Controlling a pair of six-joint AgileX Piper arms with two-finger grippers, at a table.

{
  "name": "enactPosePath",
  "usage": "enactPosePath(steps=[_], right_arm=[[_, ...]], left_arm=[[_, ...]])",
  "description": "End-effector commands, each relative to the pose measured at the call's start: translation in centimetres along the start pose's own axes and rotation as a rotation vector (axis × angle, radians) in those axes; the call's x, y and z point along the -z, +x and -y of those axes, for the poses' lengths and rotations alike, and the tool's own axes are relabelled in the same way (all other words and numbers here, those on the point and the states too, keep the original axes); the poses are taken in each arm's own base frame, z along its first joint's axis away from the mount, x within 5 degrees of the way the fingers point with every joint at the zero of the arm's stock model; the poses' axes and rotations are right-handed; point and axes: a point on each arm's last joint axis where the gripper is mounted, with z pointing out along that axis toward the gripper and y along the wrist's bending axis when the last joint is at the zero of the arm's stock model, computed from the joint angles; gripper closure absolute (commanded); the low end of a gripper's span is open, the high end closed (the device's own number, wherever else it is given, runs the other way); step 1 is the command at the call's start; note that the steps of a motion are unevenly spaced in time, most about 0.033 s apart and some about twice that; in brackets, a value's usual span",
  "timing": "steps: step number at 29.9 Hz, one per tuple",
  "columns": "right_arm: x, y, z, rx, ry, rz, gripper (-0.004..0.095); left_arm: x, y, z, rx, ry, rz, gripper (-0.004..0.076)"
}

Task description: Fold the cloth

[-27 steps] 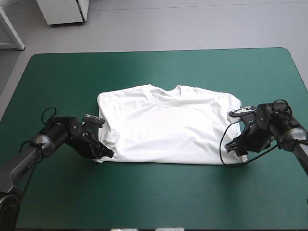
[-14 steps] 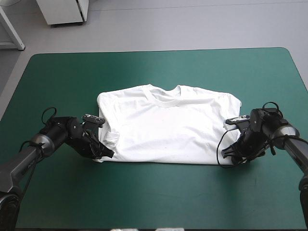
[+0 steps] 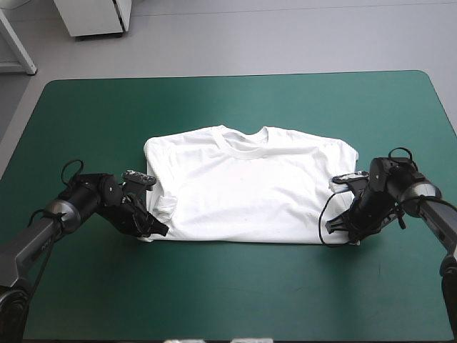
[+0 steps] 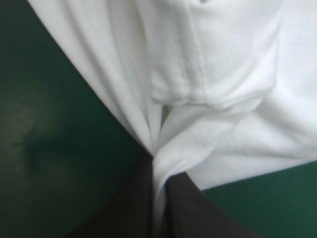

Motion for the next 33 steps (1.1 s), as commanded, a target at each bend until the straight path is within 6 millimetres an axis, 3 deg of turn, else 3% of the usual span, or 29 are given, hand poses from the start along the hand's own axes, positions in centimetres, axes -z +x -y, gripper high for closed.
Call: enactPosePath(steps=[1,7,12,15,21,24,29,33], right_arm=[[2.1,0.4,-0.7,0.009,-0.032,0.027,0.0925],[6.0,1.6,-1.3,0.014,-0.021,0.117,0.0925],[9.7,2.4,-1.8,0.014,-0.004,0.229,0.0925],[11.8,2.2,-2.0,0.007,0.006,0.306,0.0925],[15.7,0.4,-2.1,0.021,0.041,0.504,0.0925],[17.1,-1.2,-1.8,0.026,0.073,0.606,0.0925],[17.6,-4.4,-1.0,0.029,0.112,0.677,0.0925],[16.9,-7.5,-0.2,0.035,0.151,0.707,0.0925]], left_arm=[[1.9,0.7,0.7,-0.018,0.015,-0.001,0.0733],[4.7,2.1,1.5,-0.005,0.021,0.027,0.0733],[8.1,3.4,2.2,-0.006,0.005,0.132,0.0733],[10.5,3.1,2.6,-0.002,-0.006,0.221,0.0733],[15.5,0.1,2.5,-0.043,-0.085,0.434,0.0733],[16.8,-1.8,1.9,-0.053,-0.146,0.506,0.0733],[16.9,-4.8,0.7,-0.056,-0.247,0.554,0.0733],[15.5,-7.4,-0.4,-0.059,-0.300,0.584,0.0733]])
